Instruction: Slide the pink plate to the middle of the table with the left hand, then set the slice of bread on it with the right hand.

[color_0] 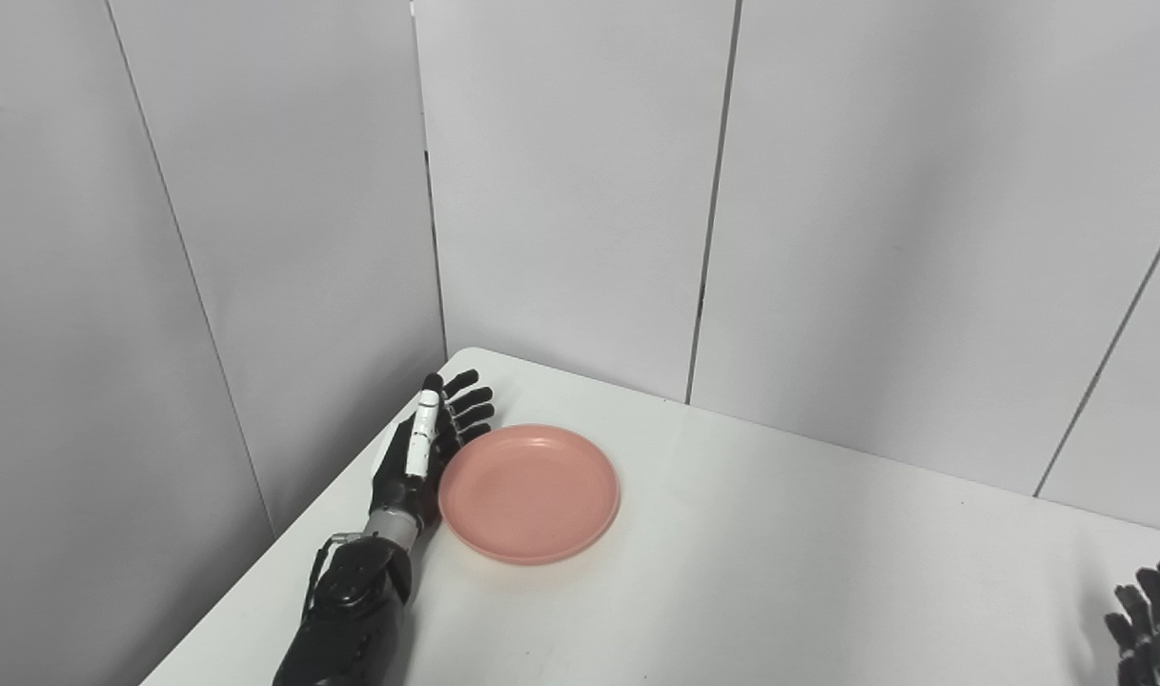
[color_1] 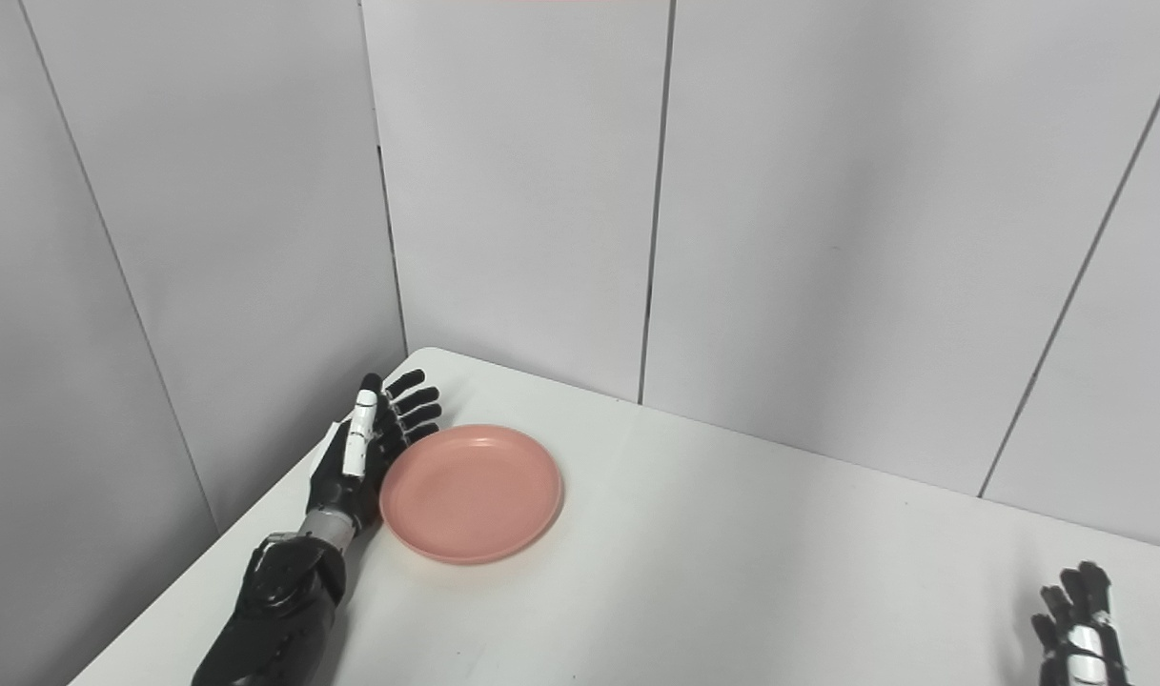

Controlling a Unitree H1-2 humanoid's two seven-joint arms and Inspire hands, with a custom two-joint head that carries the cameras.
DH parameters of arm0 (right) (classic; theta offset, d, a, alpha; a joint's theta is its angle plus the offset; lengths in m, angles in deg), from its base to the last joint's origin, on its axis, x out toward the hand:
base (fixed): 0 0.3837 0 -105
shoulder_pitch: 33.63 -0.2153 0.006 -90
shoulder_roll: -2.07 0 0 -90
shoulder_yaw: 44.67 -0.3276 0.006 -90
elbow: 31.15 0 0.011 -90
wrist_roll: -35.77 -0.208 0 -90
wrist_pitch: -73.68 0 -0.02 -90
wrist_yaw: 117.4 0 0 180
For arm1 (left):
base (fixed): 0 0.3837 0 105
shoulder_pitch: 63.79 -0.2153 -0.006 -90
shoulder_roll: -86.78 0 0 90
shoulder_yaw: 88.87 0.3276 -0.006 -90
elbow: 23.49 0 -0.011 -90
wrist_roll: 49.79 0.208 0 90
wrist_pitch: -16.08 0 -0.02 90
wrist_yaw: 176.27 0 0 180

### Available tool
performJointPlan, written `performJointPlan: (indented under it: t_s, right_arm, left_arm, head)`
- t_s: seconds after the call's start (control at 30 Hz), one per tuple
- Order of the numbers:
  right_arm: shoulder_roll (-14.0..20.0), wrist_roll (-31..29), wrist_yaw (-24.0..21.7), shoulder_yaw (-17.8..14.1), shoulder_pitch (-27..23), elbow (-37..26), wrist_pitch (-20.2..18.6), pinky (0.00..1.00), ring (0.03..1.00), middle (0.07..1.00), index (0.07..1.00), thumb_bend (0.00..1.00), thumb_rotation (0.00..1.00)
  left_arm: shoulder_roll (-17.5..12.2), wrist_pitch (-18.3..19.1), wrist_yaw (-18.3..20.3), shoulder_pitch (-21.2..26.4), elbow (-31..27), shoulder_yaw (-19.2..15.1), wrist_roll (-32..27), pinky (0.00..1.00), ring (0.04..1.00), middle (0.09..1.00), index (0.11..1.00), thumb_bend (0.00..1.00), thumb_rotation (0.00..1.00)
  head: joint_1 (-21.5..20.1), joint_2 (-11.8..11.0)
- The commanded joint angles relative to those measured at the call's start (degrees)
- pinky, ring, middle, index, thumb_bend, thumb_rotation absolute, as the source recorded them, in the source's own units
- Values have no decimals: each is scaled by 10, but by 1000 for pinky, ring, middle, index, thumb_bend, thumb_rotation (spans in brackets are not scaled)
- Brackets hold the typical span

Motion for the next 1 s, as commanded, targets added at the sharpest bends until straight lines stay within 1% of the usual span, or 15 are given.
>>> performJointPlan:
  t_s: [0.0,0.13,0.2,0.27,0.43,0.53,0.7,0.97]
  right_arm:
    - [-1,-4,0,0,-2,-13,12,1000,990,997,1000,563,919]
    - [0,-4,0,0,-1,-15,9,1000,994,998,1000,559,914]
    - [0,-3,0,0,-1,-18,7,1000,994,997,1000,563,911]
    - [0,-4,0,0,-1,-19,7,1000,992,996,1000,565,910]
    - [0,-7,-2,0,0,-23,4,1000,994,999,1000,554,914]
    - [0,-4,1,0,1,-24,4,1000,995,1000,1000,550,908]
    - [-1,-2,3,0,1,-22,5,1000,995,1000,1000,567,910]
    - [0,2,5,3,4,-35,-2,1000,1000,1000,1000,567,919]
  left_arm:
    - [-7,-14,7,22,-8,4,4,799,788,772,776,722,1000]
    - [-1,-15,12,22,-6,10,3,808,809,785,779,722,1000]
    - [2,-16,15,23,-1,13,3,781,800,780,771,734,1000]
    - [6,-17,16,24,3,15,2,775,797,777,767,734,1000]
    - [15,-15,23,22,8,17,-2,771,798,783,773,755,1000]
    - [21,-16,26,22,8,16,-6,764,792,779,773,748,1000]
    - [29,-20,34,25,14,17,-9,760,800,788,770,752,1000]
    - [53,-2,19,19,-19,22,-4,746,798,784,770,762,1000]
  head:
    - [0,1]
    - [1,2]
    - [0,2]
    - [-1,2]
    - [0,4]
    - [-1,5]
    - [-3,6]
    - [-12,12]
